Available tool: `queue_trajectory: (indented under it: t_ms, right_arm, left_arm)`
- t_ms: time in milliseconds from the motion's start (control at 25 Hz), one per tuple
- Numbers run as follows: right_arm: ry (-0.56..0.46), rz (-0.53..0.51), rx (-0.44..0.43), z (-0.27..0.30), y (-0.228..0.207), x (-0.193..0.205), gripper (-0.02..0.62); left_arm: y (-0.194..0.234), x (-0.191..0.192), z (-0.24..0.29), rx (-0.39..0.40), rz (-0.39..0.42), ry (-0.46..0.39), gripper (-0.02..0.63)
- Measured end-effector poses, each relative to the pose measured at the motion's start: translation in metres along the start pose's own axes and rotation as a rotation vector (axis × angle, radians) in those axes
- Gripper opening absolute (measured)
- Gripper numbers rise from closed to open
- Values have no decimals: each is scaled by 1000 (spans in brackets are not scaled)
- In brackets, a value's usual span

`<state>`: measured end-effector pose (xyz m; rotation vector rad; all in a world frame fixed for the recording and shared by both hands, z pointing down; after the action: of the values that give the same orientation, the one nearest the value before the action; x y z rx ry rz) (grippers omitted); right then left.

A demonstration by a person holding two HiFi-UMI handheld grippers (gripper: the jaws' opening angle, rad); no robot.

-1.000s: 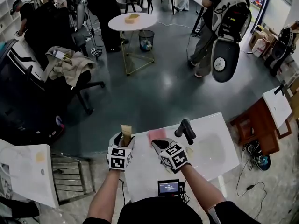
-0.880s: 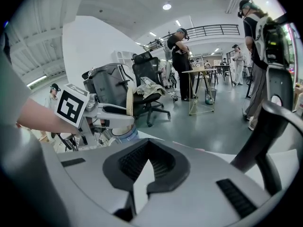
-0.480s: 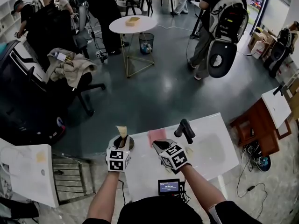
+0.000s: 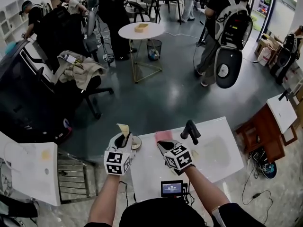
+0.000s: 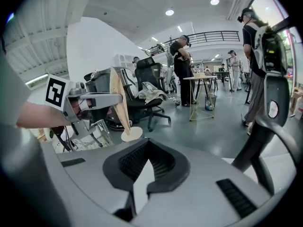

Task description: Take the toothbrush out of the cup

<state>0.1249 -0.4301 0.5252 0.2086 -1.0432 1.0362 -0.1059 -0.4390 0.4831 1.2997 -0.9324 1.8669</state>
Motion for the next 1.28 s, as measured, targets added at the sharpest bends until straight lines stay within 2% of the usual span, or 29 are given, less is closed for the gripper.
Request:
queue_trajectory:
  t_ms: [520, 880, 1280]
  right_arm:
    - [-27, -21, -34, 0, 37, 3, 9]
    - [-7, -1, -43, 3, 46, 16, 9]
    - [35, -14, -70, 5, 49, 36, 9]
  left_arm:
    - [7, 12, -63, -9, -67, -57, 40]
    - [3, 40, -83, -4, -93, -12, 38]
    - [-14, 82, -93, 34, -131, 90, 38]
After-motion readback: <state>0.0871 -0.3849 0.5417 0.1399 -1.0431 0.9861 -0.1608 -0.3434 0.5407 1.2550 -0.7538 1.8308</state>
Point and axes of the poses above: the fingertips, and each gripper's own axes: z forward along the fingers, y to its left, x out of its underside, the point moved 10 cm from there along -z, backward along the fingers, and after that the axes turned 10 degrees about z, right-handed, at the moved point
